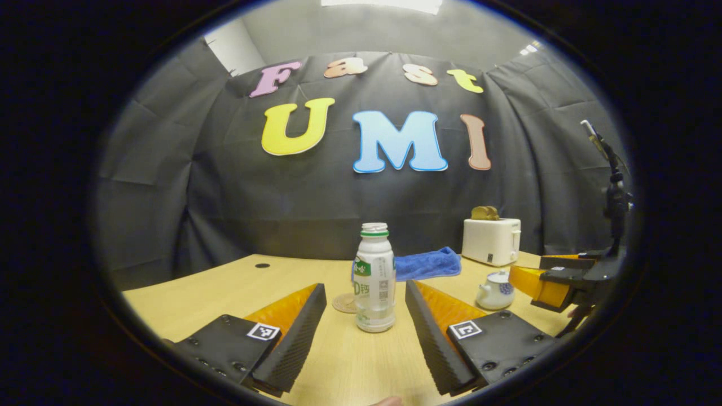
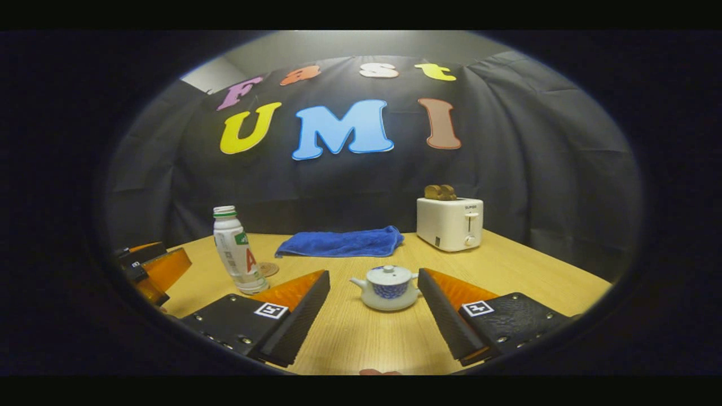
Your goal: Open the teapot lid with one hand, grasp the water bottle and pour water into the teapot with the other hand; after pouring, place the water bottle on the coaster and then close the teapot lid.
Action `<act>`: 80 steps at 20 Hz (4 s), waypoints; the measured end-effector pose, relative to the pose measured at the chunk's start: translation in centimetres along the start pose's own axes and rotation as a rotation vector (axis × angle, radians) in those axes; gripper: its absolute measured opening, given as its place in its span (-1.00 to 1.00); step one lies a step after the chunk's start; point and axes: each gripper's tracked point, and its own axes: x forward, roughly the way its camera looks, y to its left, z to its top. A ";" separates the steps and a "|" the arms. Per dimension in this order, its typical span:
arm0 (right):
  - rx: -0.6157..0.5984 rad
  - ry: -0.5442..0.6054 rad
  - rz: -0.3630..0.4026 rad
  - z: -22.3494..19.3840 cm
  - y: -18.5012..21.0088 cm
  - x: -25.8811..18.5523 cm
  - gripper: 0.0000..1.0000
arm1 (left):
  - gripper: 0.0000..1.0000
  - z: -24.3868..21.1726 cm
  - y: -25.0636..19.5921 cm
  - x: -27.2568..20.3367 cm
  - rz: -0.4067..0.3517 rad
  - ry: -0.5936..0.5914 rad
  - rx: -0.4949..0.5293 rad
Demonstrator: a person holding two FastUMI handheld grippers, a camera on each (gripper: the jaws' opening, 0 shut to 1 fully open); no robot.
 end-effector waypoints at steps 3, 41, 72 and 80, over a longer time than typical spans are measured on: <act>-0.055 0.001 -0.035 0.8 -1.2 2.6 0.92 | 0.96 0.3 0.3 1.0 -0.002 -0.009 0.020; -0.140 -0.056 0.009 2.0 0.0 7.2 -0.93 | 0.99 -3.7 -1.7 11.0 -0.076 0.097 -0.043; -0.067 -0.062 0.073 1.2 -0.8 -7.3 -0.94 | 0.67 -3.9 -2.1 12.2 -0.080 0.160 0.203; -0.062 -0.055 0.077 -0.1 -1.5 -12.7 -0.93 | 0.57 -3.8 -3.4 12.6 -0.072 0.165 0.418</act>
